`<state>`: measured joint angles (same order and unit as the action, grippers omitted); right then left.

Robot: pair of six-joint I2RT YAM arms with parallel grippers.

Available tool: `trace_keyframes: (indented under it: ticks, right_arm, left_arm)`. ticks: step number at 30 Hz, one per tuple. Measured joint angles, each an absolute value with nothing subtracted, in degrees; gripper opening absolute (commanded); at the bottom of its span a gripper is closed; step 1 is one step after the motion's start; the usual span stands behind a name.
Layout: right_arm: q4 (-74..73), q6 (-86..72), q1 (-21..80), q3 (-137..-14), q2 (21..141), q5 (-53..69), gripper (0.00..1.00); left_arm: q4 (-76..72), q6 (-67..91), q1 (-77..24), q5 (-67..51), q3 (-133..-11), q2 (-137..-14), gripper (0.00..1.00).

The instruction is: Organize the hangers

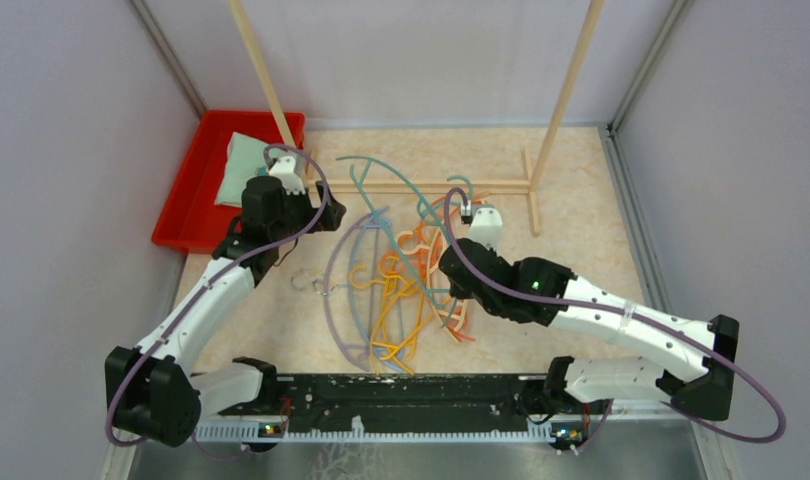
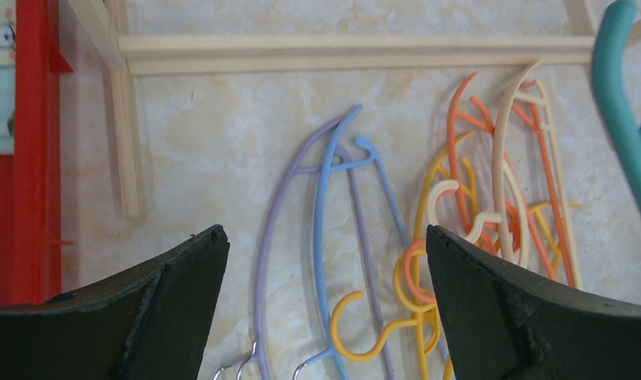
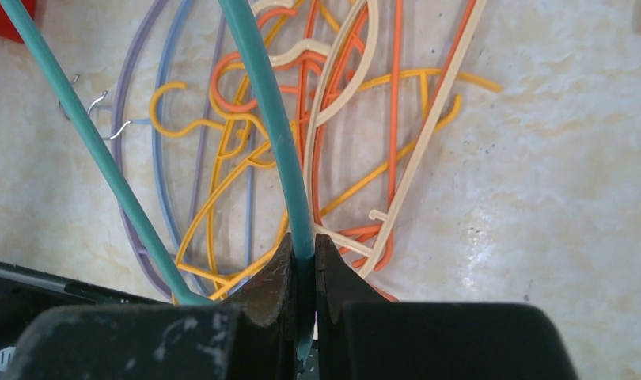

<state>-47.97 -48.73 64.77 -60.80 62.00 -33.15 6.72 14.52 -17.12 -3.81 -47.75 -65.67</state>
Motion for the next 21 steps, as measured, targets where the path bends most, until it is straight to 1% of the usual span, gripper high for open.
trace_keyframes:
  ticks: [4,10,15,18,21]
  right_arm:
    - [-50.63,-45.43,64.77,-65.67,63.09,-35.68,0.0]
    - [-51.0,-41.78,64.77,-66.67,68.6,-37.36,0.0]
    - [-53.1,-33.26,64.07,-77.78,75.31,-47.4,0.0]
    - [-48.05,-23.68,60.84,-83.77,75.53,-53.34,0.0]
    - [-40.56,-14.39,56.49,-84.51,73.63,-57.71,0.0]
  left_arm:
    - [6.15,14.76,-17.15,-3.9,-52.03,-66.35,0.99]
    - [5.17,15.99,-17.17,-5.1,-55.33,-69.12,0.99]
    - [5.67,16.1,-17.17,-5.78,-56.38,-70.83,0.99]
    - [5.89,16.08,-17.17,-6.09,-56.49,-70.7,0.99]
    - [6.66,16.1,-17.17,-6.26,-56.47,-69.73,0.99]
